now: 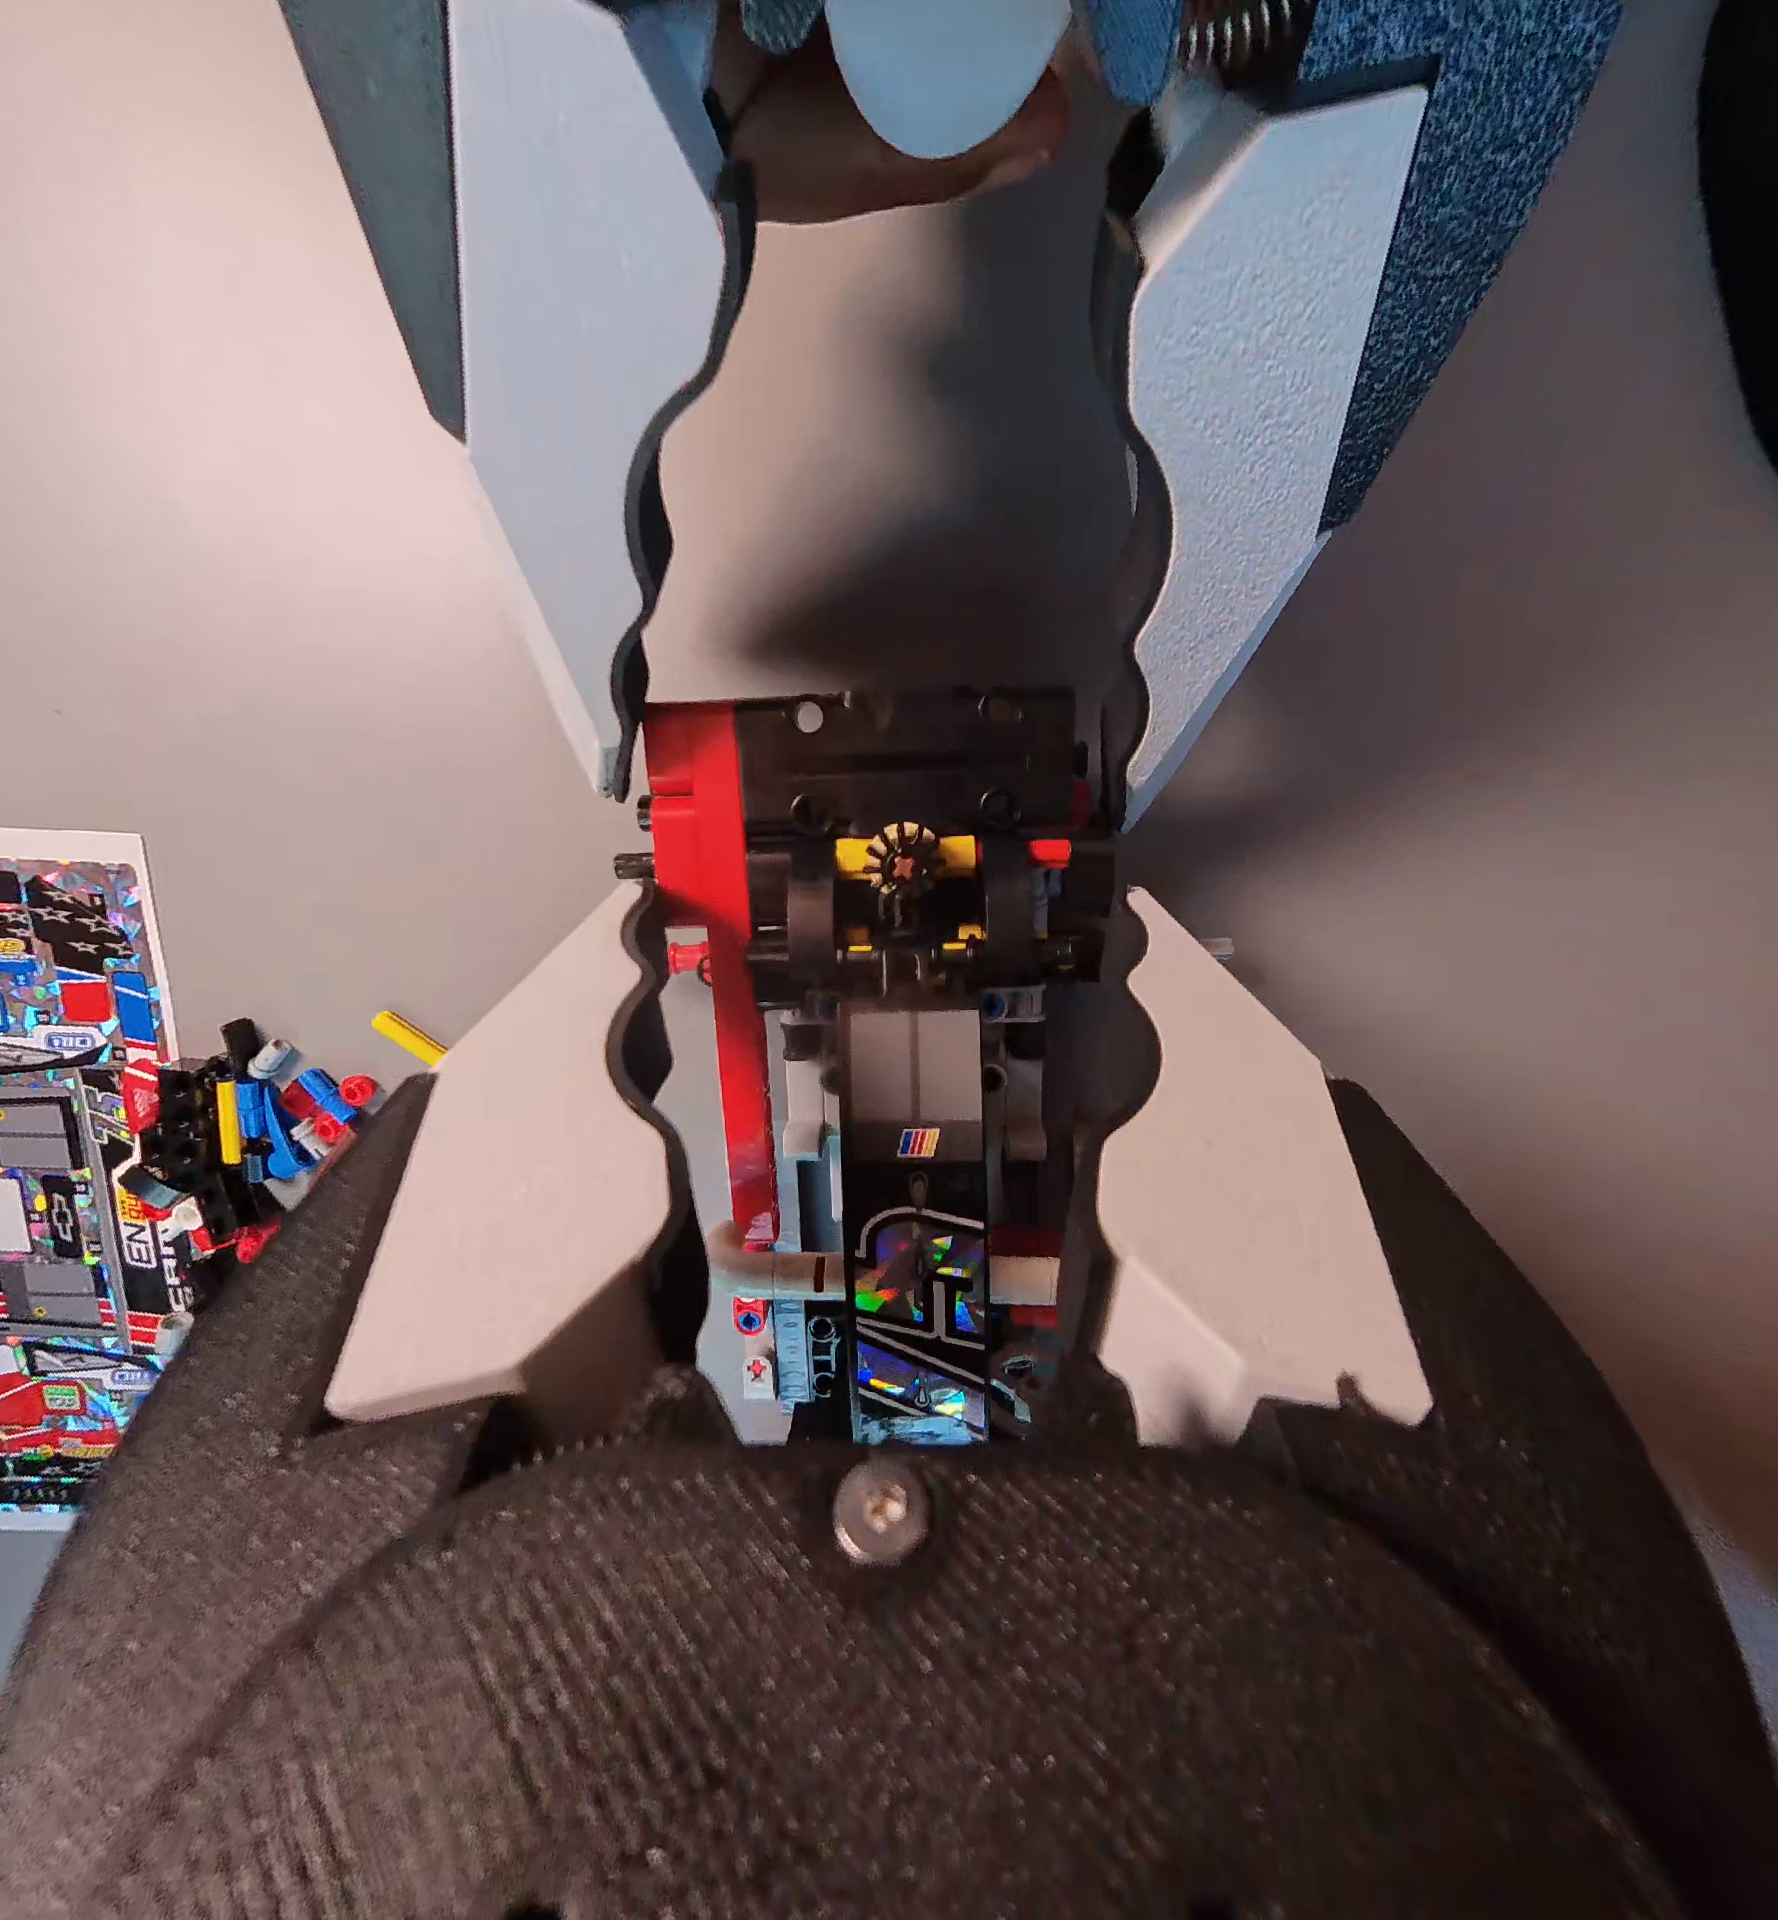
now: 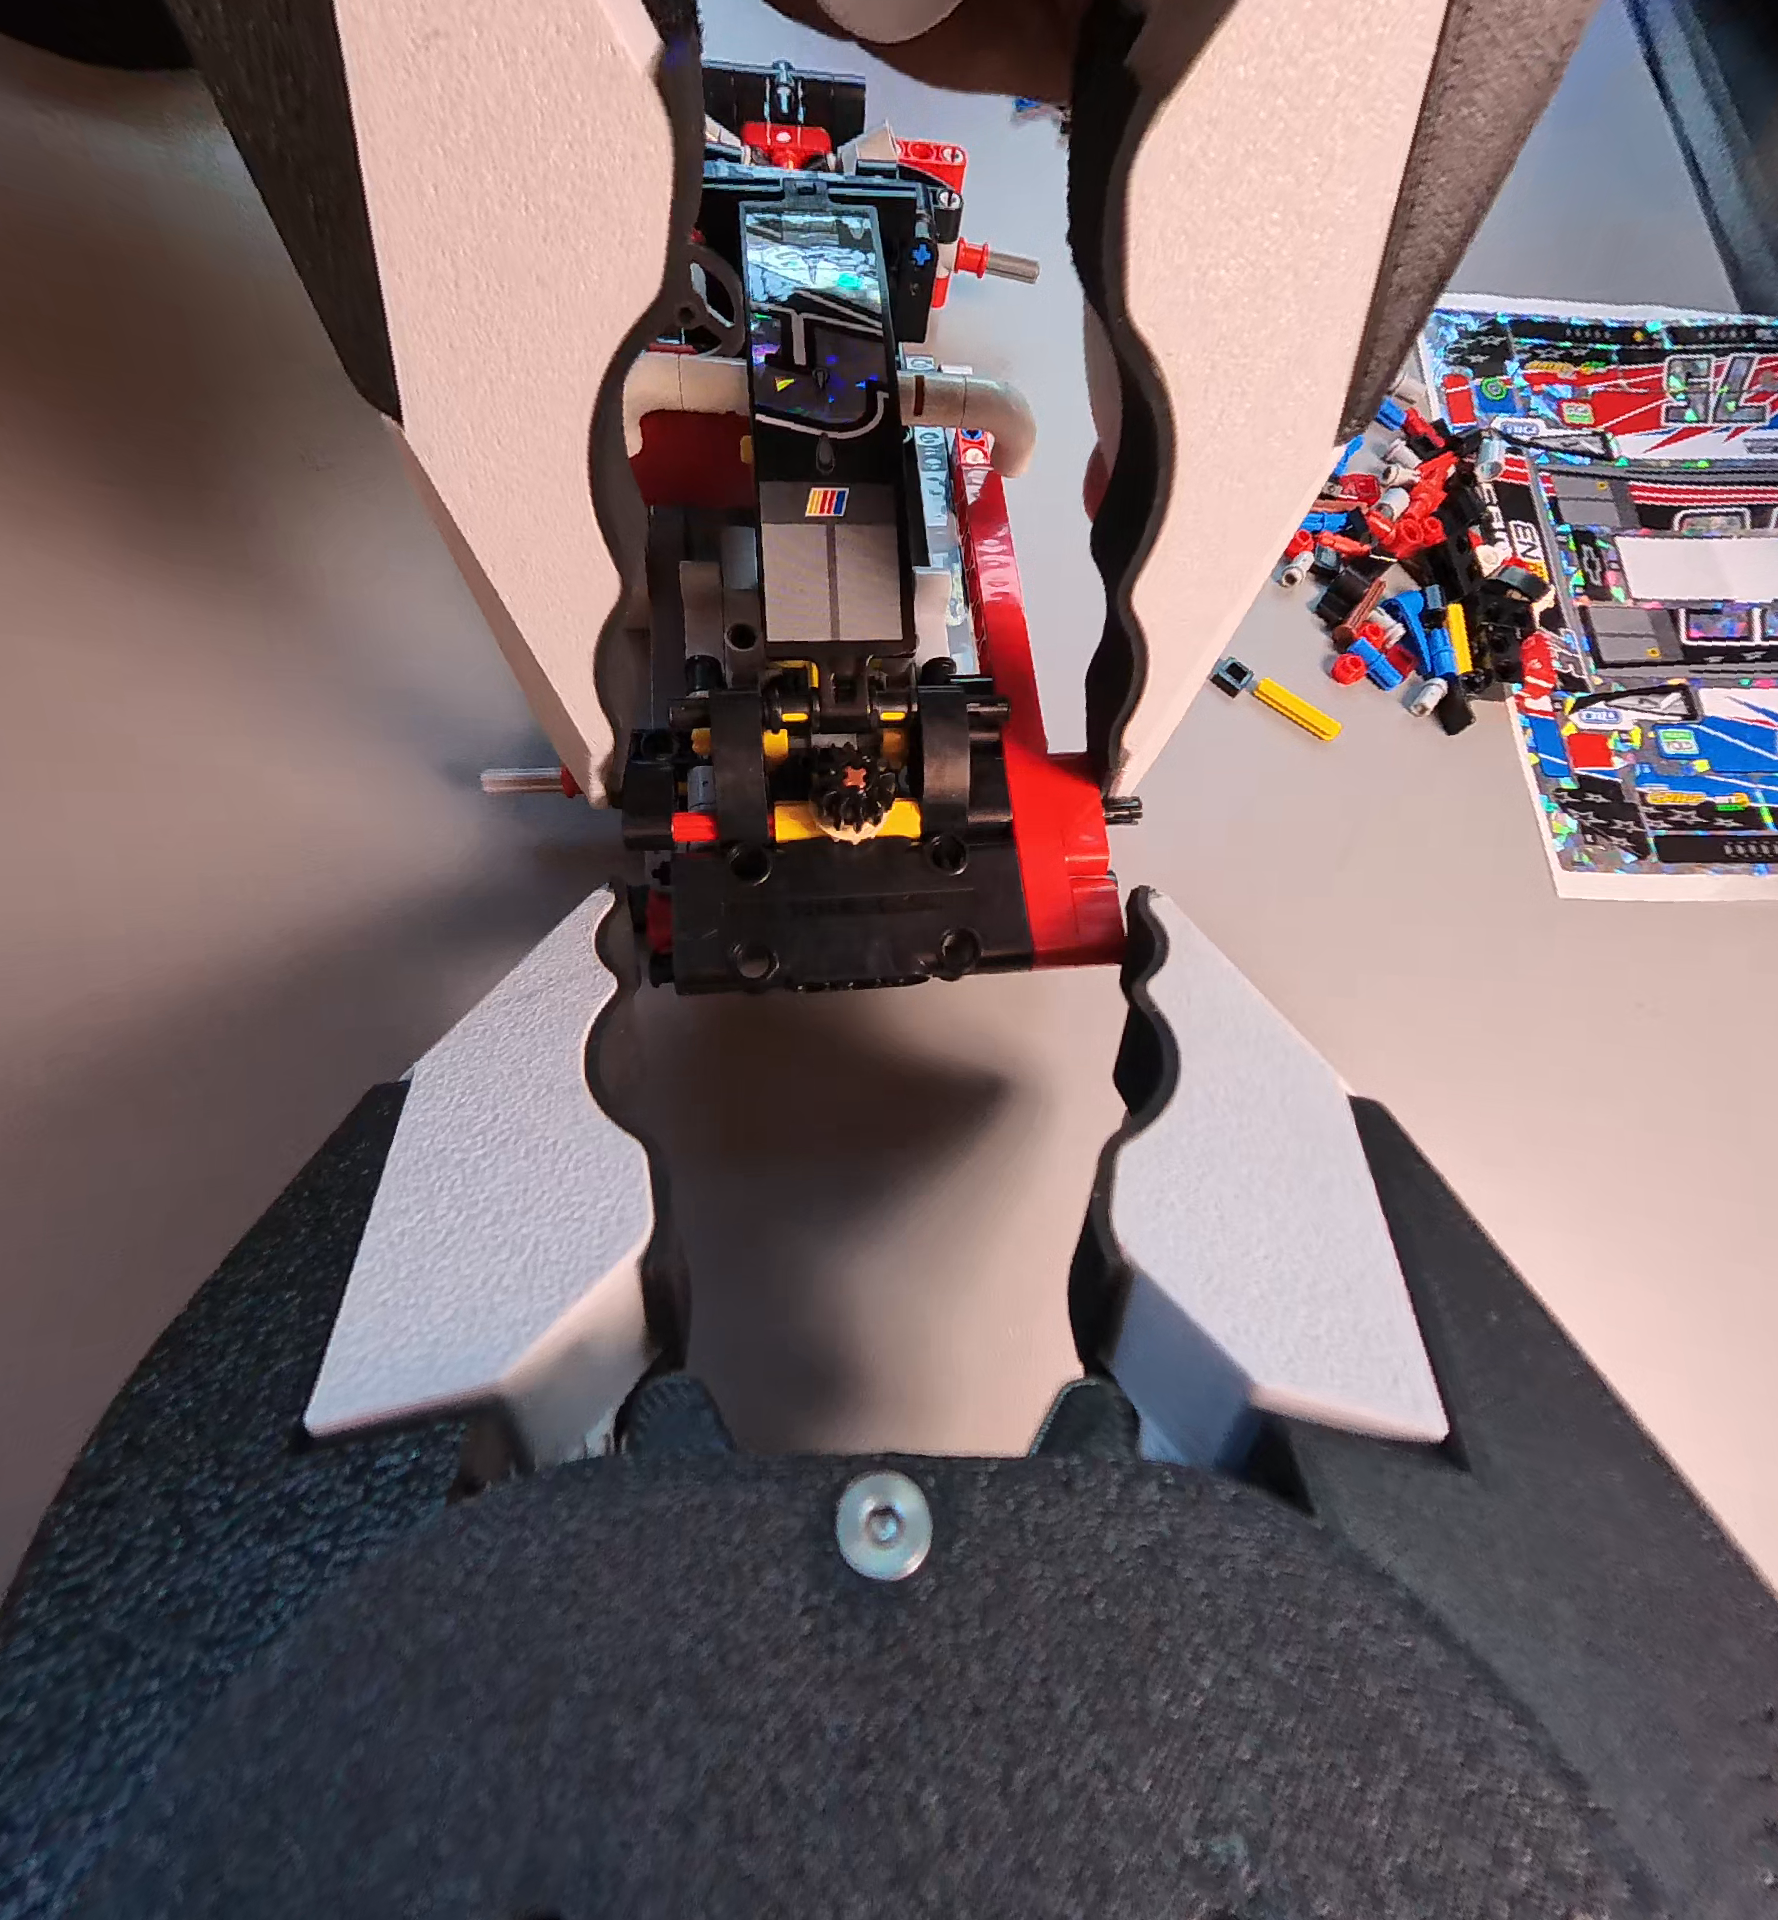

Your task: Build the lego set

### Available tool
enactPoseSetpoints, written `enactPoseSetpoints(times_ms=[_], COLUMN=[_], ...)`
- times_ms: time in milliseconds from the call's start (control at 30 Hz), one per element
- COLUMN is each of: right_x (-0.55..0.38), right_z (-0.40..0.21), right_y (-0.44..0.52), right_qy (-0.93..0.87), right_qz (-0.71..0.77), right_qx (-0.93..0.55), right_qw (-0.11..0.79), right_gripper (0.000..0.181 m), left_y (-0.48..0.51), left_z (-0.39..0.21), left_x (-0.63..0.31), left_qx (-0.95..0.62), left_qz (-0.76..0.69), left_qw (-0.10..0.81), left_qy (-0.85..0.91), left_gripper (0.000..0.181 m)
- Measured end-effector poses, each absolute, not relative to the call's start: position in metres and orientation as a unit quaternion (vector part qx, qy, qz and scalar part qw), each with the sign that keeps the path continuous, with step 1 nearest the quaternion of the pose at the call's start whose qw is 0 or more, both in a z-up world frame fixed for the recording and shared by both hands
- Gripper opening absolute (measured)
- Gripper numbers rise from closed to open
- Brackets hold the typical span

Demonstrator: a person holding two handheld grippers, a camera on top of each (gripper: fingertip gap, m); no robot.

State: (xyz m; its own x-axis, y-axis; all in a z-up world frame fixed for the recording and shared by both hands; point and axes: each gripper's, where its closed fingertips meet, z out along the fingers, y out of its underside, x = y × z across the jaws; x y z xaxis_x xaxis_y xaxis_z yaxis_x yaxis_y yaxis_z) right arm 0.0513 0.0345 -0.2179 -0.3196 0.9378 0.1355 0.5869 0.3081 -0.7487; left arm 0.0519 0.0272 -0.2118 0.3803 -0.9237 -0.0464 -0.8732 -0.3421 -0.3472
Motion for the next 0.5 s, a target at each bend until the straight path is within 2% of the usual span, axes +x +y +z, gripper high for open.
enactPoseSetpoints(times_ms=[400, 500], right_x=[0.050, 0.052], right_z=[-0.216, -0.213], right_y=[0.029, 0.022], right_qy=[-0.744, -0.732], right_qz=[0.320, 0.350], right_qx=[-0.511, -0.519], right_qw=[0.288, 0.270], right_gripper=[0.090, 0.099], left_y=[0.022, 0.020], left_z=[-0.212, -0.212], left_x=[0.052, 0.053], left_qx=[-0.829, -0.824], left_qz=[-0.076, -0.073], left_qw=[0.140, 0.138], left_qy=[0.537, 0.545], left_gripper=[0.082, 0.083])
